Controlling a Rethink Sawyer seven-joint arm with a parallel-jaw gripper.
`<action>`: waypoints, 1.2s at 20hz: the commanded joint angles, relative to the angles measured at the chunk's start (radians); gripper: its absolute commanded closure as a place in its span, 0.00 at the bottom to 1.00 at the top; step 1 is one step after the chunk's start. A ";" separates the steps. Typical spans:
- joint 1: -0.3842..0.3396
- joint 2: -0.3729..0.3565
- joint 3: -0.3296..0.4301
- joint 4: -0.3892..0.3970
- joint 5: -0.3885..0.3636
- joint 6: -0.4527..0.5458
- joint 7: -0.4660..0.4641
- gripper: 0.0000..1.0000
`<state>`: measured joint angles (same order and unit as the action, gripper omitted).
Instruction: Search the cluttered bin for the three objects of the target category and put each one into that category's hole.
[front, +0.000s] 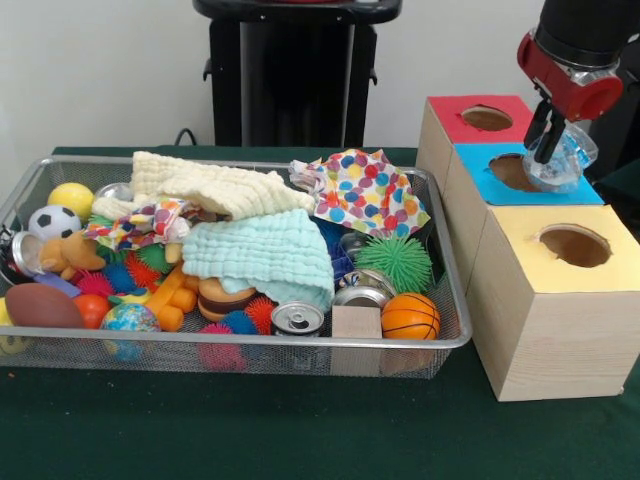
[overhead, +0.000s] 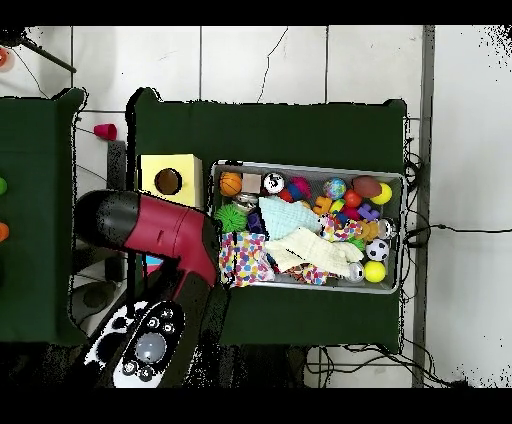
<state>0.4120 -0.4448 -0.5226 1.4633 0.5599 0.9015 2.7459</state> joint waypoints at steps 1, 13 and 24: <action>0.022 0.115 -0.007 0.049 -0.059 0.169 0.328 1.00; 0.008 0.116 -0.060 0.100 -0.090 0.111 0.199 1.00; 0.028 0.127 -0.044 0.111 -0.020 0.063 0.278 0.00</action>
<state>0.4454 -0.3682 -0.6147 1.4723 0.5329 0.9477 2.7459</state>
